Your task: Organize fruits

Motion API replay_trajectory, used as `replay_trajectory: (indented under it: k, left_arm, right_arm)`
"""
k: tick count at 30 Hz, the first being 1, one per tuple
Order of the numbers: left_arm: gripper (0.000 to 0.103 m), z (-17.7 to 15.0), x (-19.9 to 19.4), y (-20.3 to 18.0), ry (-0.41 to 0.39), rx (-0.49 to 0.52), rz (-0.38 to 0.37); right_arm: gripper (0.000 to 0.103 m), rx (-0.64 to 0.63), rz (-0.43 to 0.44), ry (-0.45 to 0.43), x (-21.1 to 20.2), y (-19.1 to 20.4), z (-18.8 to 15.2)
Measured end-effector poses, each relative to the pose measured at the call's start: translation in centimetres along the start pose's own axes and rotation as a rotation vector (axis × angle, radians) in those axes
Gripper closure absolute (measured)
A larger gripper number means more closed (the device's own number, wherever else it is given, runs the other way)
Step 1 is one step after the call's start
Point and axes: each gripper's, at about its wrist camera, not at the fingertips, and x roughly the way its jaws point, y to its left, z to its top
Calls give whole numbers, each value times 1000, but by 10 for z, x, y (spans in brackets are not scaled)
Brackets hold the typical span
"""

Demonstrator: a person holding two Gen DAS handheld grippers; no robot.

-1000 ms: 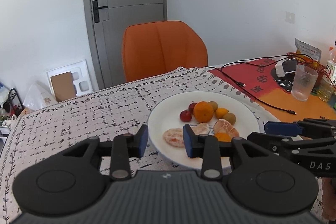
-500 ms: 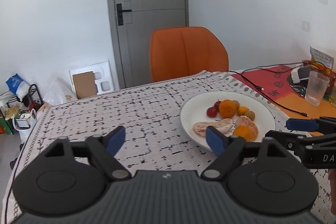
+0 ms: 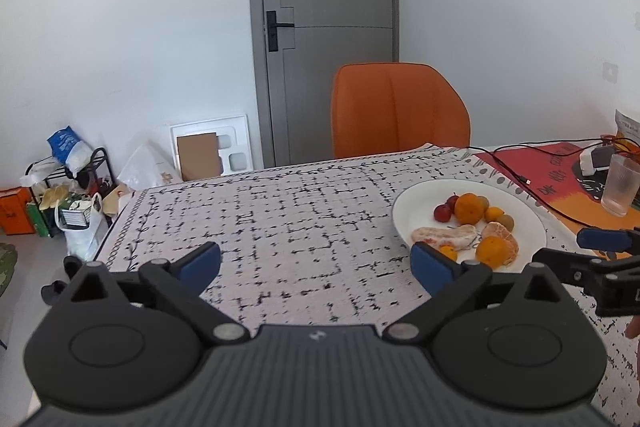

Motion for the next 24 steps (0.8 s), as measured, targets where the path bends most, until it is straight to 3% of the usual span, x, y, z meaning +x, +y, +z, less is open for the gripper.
replay_trajectory:
  k: [24]
  left_arm:
    - [0, -35, -53, 49, 9, -102, 68]
  right_arm:
    - [0, -20, -21, 29, -18, 37, -11]
